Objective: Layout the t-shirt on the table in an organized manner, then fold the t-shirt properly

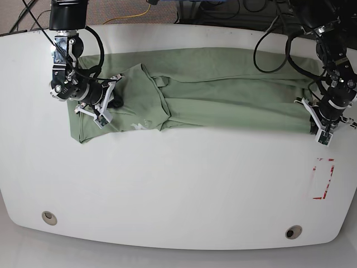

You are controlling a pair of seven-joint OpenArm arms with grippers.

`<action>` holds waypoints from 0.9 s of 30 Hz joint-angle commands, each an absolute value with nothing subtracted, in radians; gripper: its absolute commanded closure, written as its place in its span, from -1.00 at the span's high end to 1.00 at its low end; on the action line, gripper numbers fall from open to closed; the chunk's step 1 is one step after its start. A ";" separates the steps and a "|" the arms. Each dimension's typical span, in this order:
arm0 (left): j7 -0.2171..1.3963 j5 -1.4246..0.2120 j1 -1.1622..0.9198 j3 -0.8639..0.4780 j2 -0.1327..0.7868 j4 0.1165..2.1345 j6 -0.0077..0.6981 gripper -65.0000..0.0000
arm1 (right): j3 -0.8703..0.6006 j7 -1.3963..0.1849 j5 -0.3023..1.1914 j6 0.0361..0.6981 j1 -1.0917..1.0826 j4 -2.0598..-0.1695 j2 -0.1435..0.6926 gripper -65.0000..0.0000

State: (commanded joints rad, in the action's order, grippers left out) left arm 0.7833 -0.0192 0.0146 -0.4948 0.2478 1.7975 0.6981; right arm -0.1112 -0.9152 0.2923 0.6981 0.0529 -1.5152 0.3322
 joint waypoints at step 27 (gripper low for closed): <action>0.769 -0.018 0.082 -0.496 0.248 1.635 0.698 -0.31 | -0.111 -0.915 0.292 0.698 0.051 -1.515 0.331 -0.92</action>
State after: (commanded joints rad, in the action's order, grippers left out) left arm 0.7695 -0.0176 0.0821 -0.4964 0.2478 1.6349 0.6981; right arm -0.1112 -0.9152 0.2923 0.6981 0.0514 -1.5152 0.3307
